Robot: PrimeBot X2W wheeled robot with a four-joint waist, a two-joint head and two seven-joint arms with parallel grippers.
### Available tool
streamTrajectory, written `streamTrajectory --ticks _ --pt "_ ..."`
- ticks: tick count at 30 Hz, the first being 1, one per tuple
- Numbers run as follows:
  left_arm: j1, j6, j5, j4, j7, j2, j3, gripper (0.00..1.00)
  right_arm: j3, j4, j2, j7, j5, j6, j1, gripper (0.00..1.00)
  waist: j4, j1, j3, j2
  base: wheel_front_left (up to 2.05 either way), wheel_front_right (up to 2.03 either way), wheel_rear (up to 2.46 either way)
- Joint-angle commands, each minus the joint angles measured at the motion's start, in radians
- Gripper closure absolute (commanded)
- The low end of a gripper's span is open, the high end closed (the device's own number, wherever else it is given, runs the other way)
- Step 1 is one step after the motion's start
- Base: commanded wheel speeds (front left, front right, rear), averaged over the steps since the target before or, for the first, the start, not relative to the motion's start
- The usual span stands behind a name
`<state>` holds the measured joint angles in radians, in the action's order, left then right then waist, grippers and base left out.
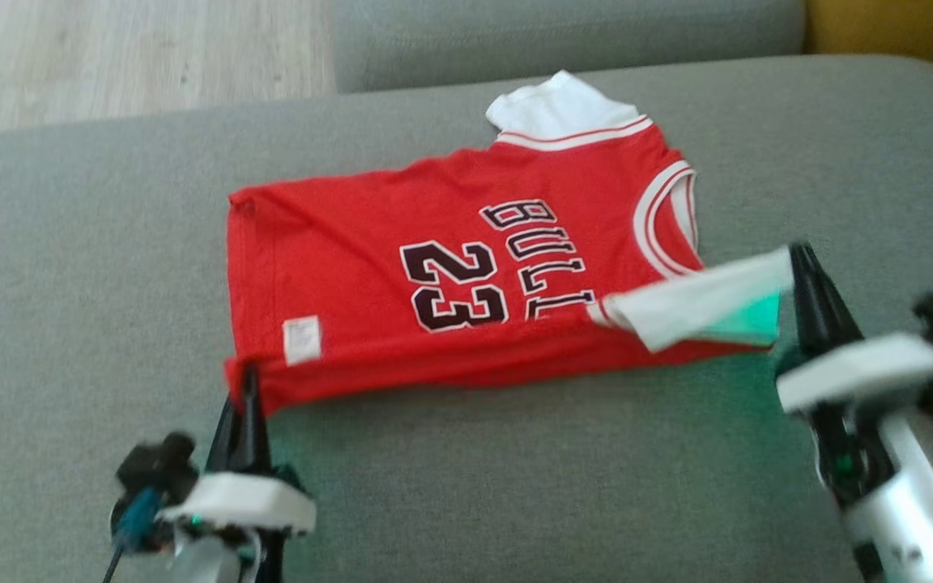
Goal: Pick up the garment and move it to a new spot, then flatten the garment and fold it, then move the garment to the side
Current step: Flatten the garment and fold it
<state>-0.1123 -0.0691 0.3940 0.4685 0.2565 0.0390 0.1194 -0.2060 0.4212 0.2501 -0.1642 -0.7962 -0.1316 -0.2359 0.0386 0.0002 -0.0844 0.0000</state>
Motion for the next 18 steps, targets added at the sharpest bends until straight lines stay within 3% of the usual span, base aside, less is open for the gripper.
streamTrajectory --ticks 1,11,12,13,14,18 --pt "-0.062 0.011 -0.012 -0.003 0.005 0.011 -0.014 1.0 -0.033 -0.008 0.016 0.012 0.015 0.001 -0.063 1.0 -0.01 -0.0002 -0.023 0.0 0.0 0.0 0.0" --pt "-0.233 0.05 -0.025 0.134 0.005 0.011 0.025 1.0 -0.133 0.215 0.007 -0.016 0.107 0.001 -0.313 1.0 -0.029 -0.0002 -0.087 0.0 0.0 0.0 0.0" --pt "-0.252 0.058 -0.025 0.151 0.005 0.011 0.023 0.82 -0.141 0.261 0.001 -0.038 0.115 0.001 -0.346 1.0 -0.03 -0.0002 -0.09 0.0 0.0 0.0 0.0" --pt "-0.258 0.065 -0.028 0.158 0.005 0.011 0.022 0.29 -0.137 0.285 0.0 -0.052 0.122 0.001 -0.36 0.68 -0.03 -0.0002 -0.091 0.0 0.0 0.0 0.0" --pt "-0.262 0.073 -0.031 0.162 0.005 0.011 0.02 0.0 -0.131 0.305 0.001 -0.069 0.137 0.001 -0.374 0.0 -0.031 -0.0002 -0.09 0.0 0.0 0.0 0.0" --pt "-0.248 0.101 -0.045 0.141 0.005 0.011 0.002 0.0 -0.098 0.325 0.002 -0.096 0.222 0.001 -0.399 0.0 -0.031 -0.0002 -0.08 0.0 0.0 0.0 0.0"
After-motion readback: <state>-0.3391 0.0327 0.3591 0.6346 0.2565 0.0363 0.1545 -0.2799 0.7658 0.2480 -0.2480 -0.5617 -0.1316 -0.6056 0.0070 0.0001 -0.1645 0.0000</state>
